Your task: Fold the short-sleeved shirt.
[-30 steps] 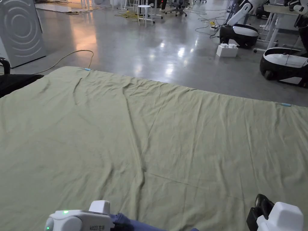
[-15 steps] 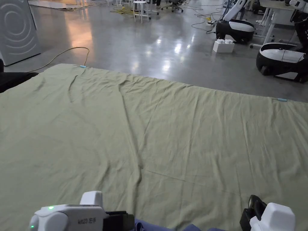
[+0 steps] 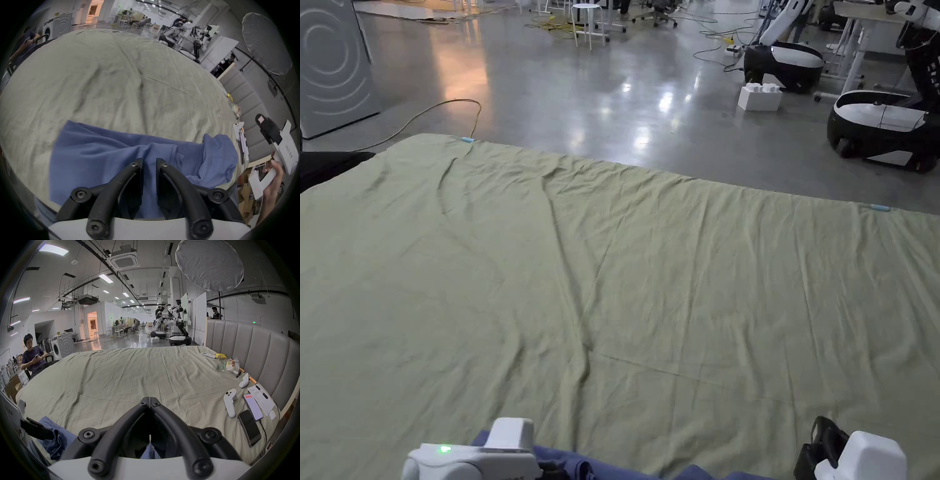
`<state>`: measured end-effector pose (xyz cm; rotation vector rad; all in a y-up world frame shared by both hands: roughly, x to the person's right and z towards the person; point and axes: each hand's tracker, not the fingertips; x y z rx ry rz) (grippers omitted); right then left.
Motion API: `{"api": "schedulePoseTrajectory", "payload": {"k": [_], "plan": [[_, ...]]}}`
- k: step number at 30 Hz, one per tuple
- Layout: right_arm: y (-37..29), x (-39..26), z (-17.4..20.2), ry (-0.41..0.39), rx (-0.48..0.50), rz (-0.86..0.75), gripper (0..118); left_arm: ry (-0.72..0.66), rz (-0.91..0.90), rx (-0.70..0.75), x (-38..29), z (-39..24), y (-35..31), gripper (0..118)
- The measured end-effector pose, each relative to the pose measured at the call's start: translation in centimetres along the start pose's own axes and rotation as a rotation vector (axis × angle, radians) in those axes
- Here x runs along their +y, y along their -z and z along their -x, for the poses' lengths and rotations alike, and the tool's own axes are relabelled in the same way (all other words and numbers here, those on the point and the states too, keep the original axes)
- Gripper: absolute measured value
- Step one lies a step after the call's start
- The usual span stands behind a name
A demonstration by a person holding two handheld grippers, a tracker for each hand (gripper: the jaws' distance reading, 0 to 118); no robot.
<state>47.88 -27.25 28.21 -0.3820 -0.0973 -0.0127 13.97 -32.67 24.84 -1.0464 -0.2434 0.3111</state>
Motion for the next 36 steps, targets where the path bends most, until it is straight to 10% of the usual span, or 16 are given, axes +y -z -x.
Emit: {"api": "schedulePoseTrajectory", "payload": {"k": [16,22,36], "plan": [[-0.3,-0.5,0.2,0.004,0.007,0.019,0,-0.101,-0.04,-0.114,0.1,-0.1,0.2,17],[-0.5,0.1,0.0,-0.002,0.013,0.005,0,-0.124,-0.111,-0.175,1.6,5.1,-5.2,66],[-0.8,1.6,0.8,0.004,0.025,-0.025,0,-0.415,-0.049,-0.372,1.1,19.5,-4.3,78]]}}
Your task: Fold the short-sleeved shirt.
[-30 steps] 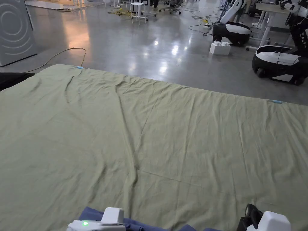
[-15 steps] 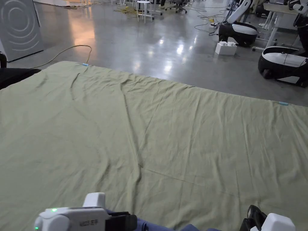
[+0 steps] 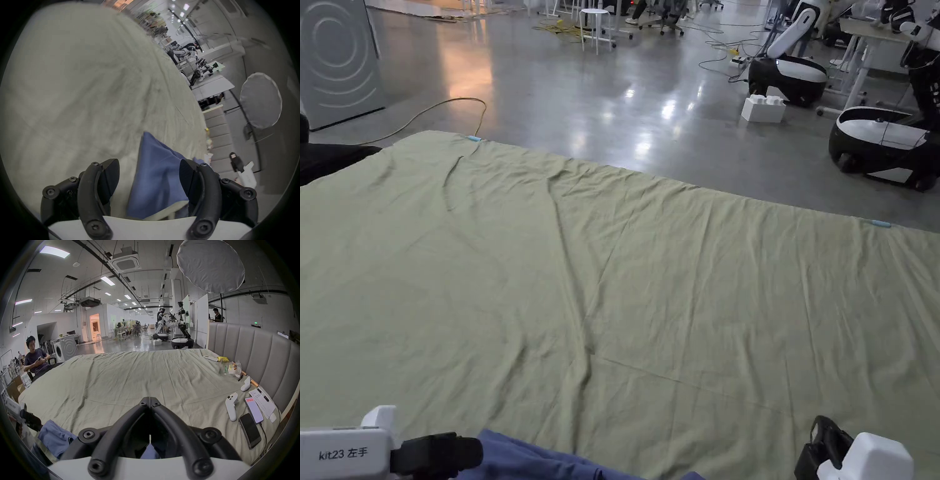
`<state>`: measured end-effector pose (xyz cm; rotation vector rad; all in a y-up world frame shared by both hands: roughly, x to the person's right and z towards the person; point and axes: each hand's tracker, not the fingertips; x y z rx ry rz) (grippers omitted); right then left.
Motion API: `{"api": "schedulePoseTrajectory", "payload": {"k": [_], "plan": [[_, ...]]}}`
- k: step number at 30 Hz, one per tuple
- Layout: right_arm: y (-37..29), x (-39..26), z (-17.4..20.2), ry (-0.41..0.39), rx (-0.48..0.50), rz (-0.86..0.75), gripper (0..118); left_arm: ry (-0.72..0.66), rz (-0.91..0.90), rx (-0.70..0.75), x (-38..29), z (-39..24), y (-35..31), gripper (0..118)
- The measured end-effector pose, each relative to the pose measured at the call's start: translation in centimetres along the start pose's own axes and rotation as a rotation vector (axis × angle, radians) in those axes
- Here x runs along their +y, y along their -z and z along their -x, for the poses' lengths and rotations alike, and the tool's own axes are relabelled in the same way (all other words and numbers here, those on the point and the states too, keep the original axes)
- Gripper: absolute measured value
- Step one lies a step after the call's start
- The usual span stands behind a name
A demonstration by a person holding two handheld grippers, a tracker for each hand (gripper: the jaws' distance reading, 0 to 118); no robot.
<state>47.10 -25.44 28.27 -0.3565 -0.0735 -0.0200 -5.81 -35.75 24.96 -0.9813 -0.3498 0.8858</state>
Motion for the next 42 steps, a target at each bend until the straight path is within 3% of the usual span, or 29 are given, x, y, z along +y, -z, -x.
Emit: {"api": "schedulePoseTrajectory", "payload": {"k": [4,8,10,12,13,17,26,33,42], "plan": [[-0.1,0.7,0.3,0.001,0.002,-0.001,0,-0.013,0.036,-0.146,-1.0,0.1,1.5,77],[-0.2,0.8,0.6,-0.01,0.004,-0.009,0,-0.028,0.033,-0.152,-1.5,-0.3,2.5,74],[-0.2,0.7,0.6,-0.012,0.007,-0.007,0,-0.03,0.035,-0.154,-1.7,-0.6,2.7,64],[-0.2,0.5,0.7,0.0,0.008,0.001,0,-0.017,0.055,-0.105,-2.0,-0.7,3.3,37],[-0.2,0.4,0.7,0.011,0.011,0.005,0,-0.008,0.065,-0.081,-2.3,-0.8,3.5,28],[-0.3,0.0,0.8,0.023,0.01,0.013,0,-0.048,0.031,-0.101,-2.2,-0.3,3.2,21],[-0.6,0.0,-0.2,0.022,-0.001,0.013,0,0.118,-0.028,-0.007,-2.4,-5.3,0.4,18],[-0.6,0.3,-0.7,0.025,-0.012,0.005,0,0.238,-0.107,0.158,0.1,-8.5,-4.7,17],[-0.3,-0.1,-0.1,0.035,0.014,0.009,0,0.412,-0.18,0.556,0.6,-11.9,-7.2,17]]}}
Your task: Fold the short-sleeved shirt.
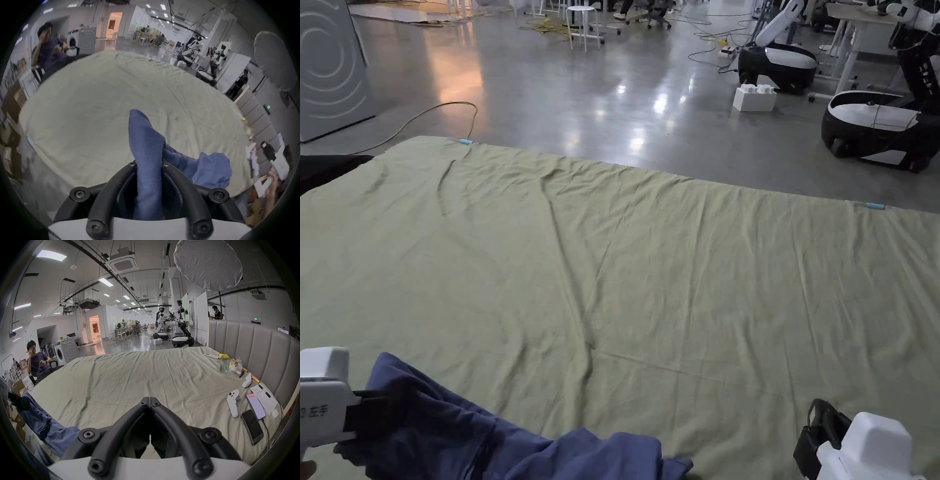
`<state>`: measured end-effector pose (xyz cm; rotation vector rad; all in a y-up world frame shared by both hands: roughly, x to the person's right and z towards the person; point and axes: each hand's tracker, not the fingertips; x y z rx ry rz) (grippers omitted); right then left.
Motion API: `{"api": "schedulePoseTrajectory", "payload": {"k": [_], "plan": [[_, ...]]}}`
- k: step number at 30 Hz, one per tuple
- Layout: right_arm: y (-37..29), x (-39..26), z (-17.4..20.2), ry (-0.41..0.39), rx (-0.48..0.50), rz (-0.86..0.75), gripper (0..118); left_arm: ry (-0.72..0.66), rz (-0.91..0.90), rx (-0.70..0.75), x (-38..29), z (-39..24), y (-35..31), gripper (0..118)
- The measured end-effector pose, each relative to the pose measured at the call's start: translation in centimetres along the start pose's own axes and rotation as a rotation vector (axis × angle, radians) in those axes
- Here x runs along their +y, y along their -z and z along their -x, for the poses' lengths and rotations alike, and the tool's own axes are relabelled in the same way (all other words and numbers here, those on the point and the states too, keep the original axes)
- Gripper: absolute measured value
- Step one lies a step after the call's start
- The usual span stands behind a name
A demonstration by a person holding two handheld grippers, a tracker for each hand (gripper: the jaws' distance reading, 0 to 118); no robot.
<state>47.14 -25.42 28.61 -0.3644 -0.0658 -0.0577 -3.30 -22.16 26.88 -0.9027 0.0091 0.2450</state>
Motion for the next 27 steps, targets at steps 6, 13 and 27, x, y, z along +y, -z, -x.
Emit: {"api": "schedulePoseTrajectory", "payload": {"k": [6,13,27], "plan": [[-0.1,-0.2,0.3,0.004,0.012,0.003,0,0.149,-0.017,0.04,-0.9,-5.0,0.4,18],[-0.3,-0.4,0.1,-0.004,0.012,0.007,0,0.212,-0.007,-0.024,-2.2,-11.2,1.1,17],[-0.7,-1.5,-0.6,0.002,0.001,0.036,0,0.411,0.127,-0.045,-7.9,-22.6,7.0,18]]}}
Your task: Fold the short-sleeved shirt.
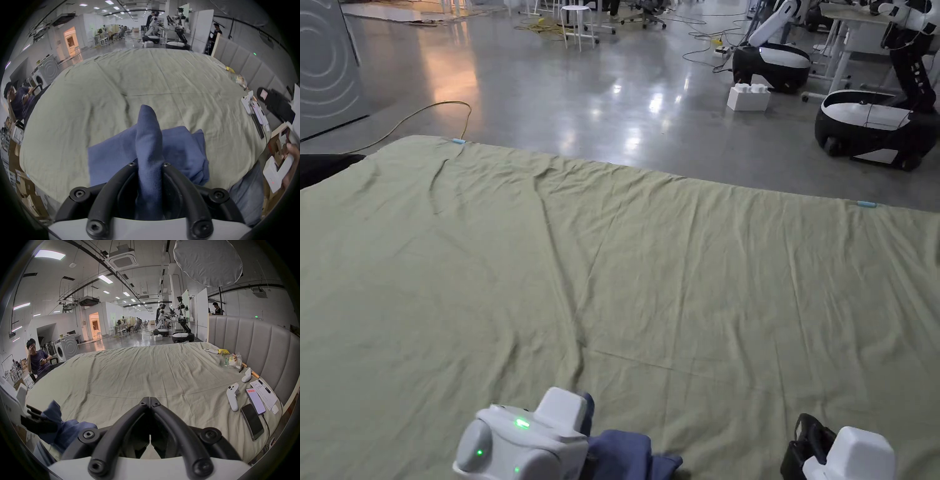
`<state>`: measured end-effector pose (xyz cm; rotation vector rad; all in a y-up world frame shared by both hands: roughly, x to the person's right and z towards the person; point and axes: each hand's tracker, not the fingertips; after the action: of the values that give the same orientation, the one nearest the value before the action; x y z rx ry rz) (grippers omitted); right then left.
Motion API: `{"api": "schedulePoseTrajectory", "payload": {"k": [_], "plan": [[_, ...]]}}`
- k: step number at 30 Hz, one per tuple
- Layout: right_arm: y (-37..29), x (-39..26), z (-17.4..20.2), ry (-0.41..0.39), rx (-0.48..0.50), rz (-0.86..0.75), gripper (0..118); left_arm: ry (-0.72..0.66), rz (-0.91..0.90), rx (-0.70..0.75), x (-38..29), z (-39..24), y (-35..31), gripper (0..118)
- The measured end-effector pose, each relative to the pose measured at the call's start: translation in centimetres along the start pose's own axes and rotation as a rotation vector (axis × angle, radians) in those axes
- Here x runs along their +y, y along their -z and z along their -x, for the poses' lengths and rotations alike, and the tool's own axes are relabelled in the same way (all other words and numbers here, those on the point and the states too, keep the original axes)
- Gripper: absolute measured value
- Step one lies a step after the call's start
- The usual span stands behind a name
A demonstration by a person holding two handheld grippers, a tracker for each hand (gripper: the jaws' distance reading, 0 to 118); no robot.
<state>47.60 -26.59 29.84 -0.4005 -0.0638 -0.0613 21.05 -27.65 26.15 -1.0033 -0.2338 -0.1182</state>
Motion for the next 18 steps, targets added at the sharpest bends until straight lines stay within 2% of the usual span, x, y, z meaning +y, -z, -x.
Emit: {"api": "schedulePoseTrajectory", "payload": {"k": [7,13,16,18], "plan": [[0.0,-0.4,-0.6,0.0,-0.015,0.008,0,0.06,0.012,0.023,-1.3,-3.4,1.5,18],[0.1,-0.9,-0.5,0.004,-0.016,0.02,0,0.034,0.008,0.005,-1.4,-4.2,1.9,19],[0.2,-1.1,-0.3,0.004,-0.012,0.024,0,-0.02,0.006,-0.051,-1.2,-3.8,1.7,27],[0.2,-1.1,-0.2,0.005,-0.01,0.028,0,-0.071,0.002,-0.114,-1.0,-3.1,1.1,47]]}}
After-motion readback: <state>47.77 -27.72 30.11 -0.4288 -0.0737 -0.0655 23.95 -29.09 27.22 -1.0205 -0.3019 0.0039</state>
